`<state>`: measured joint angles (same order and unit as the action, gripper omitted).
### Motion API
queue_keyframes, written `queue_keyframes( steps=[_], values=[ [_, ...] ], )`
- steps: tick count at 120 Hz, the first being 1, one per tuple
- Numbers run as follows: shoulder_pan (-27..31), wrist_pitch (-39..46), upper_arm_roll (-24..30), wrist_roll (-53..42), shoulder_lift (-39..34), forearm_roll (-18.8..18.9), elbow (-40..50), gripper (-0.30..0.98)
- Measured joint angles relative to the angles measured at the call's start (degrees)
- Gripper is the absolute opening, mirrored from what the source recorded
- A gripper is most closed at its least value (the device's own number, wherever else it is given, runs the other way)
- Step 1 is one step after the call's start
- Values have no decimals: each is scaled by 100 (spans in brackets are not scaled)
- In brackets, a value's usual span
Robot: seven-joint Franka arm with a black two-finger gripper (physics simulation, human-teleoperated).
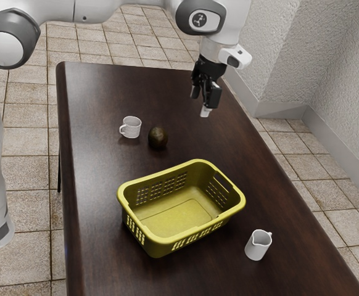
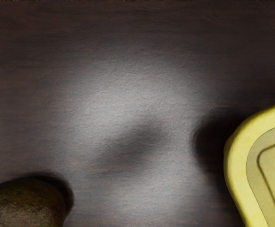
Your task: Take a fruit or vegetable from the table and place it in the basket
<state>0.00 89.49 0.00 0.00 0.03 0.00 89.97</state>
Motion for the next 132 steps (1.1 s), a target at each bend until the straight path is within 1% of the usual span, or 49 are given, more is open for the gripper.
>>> queue_keyframes(
  steps=[2,4,8,14,24,43,62,72,78,88,105,114,132],
  values=[
    [-518,-113,-550,-22,544,-88,-934,69],
    [-794,-215,-951,-44,950,-166,-1623,68],
    [-931,-397,-1467,-84,1465,-292,-2500,68],
    [-982,-621,-1836,-141,1827,-428,-3121,68],
    [-1040,-891,-2023,-228,2015,-559,-3441,69],
    [-1057,-1182,-2074,-361,2064,-656,-3531,69],
    [-1045,-1348,-2157,-563,1428,-662,-3831,69],
    [-1029,-1435,-2183,-731,1313,-642,-3867,69],
    [-1034,-1480,-2265,-1012,1313,-605,-3850,69],
    [-1014,-1524,-2350,-1831,1332,-478,-3626,68],
    [-729,-1548,-2403,-3273,1390,-282,-3100,69],
    [-699,-1548,-2315,-4010,1288,-157,-2684,68],
    [-692,-1108,-2174,-5322,351,-61,-1116,68]
  ],
)
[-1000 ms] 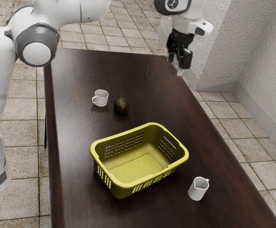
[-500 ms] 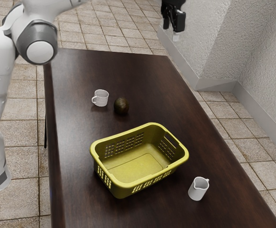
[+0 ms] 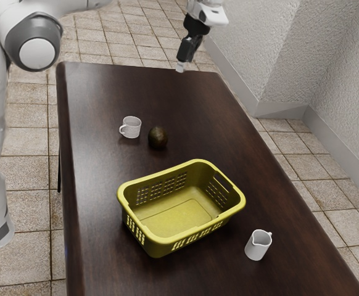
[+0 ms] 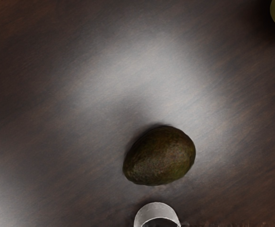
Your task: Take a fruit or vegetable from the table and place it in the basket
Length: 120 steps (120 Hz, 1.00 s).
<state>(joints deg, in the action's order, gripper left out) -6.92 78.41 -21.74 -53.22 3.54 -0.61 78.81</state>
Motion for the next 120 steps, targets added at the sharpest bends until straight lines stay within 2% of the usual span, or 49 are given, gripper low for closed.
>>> queue_keyframes(
  steps=[14,27,51,85,120],
  values=[
    [176,516,252,-802,-266,45,898,68],
    [297,950,388,-1411,-86,44,1128,69],
    [-139,1543,435,-2260,30,-63,1557,69],
    [-215,2679,429,-2961,-585,-92,2977,69],
    [76,3391,237,-3368,-662,-51,3498,69]
  ],
)
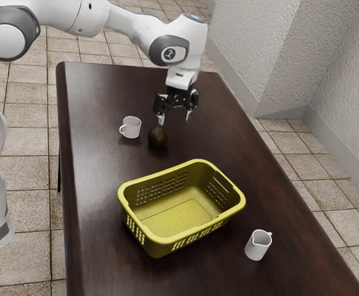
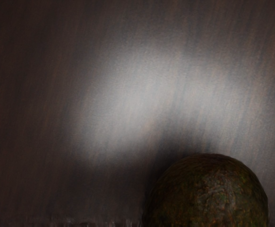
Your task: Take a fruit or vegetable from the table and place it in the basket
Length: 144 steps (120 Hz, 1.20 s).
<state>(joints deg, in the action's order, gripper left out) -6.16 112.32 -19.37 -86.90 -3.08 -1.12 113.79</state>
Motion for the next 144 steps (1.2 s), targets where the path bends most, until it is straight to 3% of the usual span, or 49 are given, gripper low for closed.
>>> queue_keyframes(
  steps=[62,144],
  values=[
    [-64,519,-14,-312,-220,58,758,69],
    [-64,750,-14,-363,-21,120,977,69]
  ],
)
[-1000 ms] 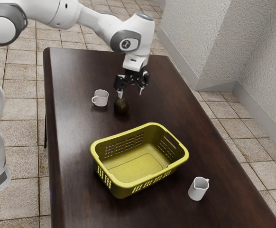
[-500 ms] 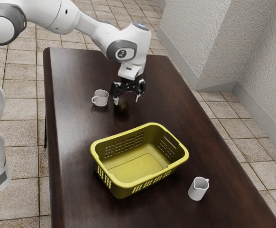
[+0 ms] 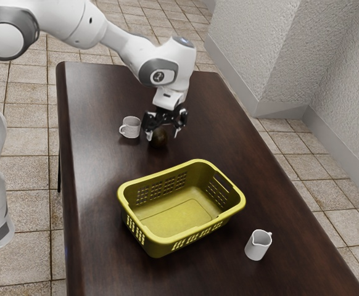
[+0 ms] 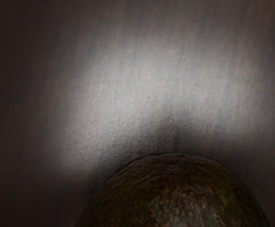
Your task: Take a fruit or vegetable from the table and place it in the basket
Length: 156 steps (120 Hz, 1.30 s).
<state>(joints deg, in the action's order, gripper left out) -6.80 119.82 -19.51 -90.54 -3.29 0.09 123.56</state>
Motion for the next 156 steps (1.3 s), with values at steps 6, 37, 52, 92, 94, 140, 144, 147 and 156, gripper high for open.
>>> queue_keyframes(
  steps=[6,37,52,92,94,140,144,147,156],
  values=[
    [1,7,0,2,25,0,6,69],
    [4,50,0,24,162,0,6,69],
    [1,74,0,33,181,0,5,69],
    [7,97,0,61,222,-7,5,69],
    [7,97,0,62,225,-7,4,69],
    [16,98,-6,76,259,5,-5,69],
    [16,98,-8,76,264,7,-5,69],
    [17,98,-8,75,266,9,-5,69],
    [21,98,-9,72,269,14,-6,69]
  ],
)
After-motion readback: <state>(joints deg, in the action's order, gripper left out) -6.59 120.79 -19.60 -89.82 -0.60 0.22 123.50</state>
